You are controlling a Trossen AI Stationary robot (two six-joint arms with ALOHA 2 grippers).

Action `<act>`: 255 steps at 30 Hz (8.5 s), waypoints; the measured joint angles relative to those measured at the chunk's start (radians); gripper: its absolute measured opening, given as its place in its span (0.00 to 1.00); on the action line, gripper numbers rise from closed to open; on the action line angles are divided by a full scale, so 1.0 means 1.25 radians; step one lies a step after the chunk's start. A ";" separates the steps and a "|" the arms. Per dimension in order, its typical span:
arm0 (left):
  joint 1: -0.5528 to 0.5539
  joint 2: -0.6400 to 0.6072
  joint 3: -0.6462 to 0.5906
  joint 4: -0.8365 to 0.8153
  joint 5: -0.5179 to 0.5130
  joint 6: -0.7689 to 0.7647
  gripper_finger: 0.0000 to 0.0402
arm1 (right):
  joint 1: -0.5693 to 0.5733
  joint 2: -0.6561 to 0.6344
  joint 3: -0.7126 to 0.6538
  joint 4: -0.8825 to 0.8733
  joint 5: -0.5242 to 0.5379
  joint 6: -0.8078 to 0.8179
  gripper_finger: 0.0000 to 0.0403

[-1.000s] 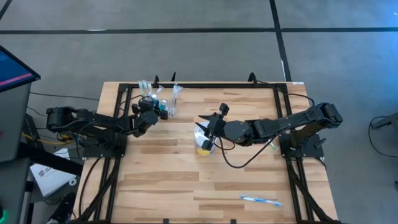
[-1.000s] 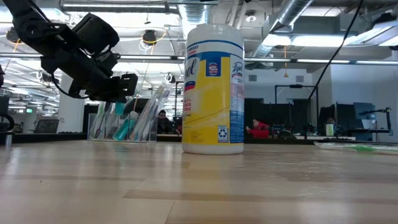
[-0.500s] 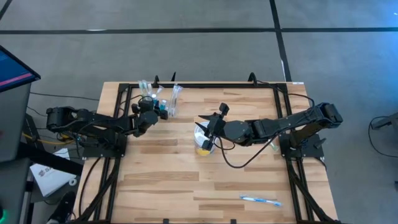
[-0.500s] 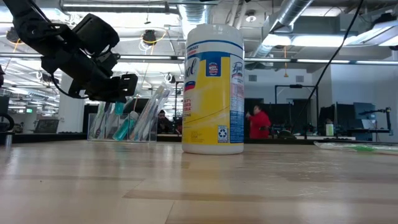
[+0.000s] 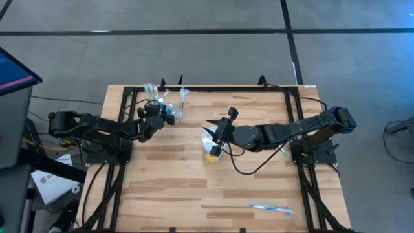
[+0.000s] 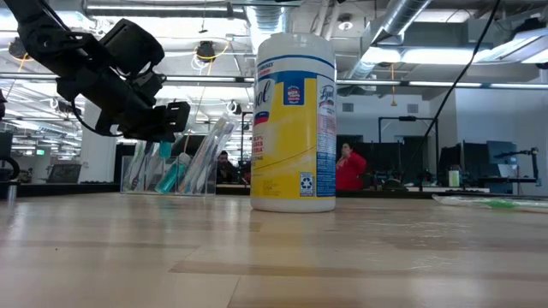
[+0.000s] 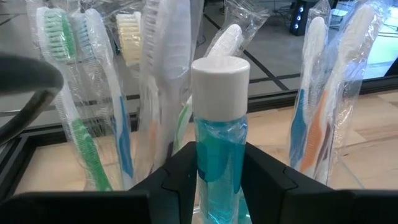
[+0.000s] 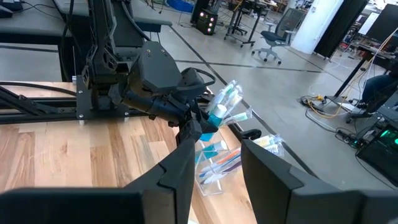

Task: Pick & Place toothbrushing station
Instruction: Put the mouthwash into the transparent organizer, then put the blue toothbrush into the transparent organizer

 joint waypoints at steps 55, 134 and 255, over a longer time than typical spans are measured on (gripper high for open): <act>-0.288 -0.203 0.000 0.010 0.177 0.089 0.30 | 0.004 -0.007 0.001 -0.097 0.001 0.054 0.30; -0.405 -0.194 0.000 0.060 0.313 0.064 0.30 | 0.587 0.132 0.000 -0.860 -0.507 1.047 0.30; -0.405 -0.194 0.001 0.077 0.326 0.062 0.30 | 0.618 0.282 0.083 -1.012 -0.568 0.989 0.00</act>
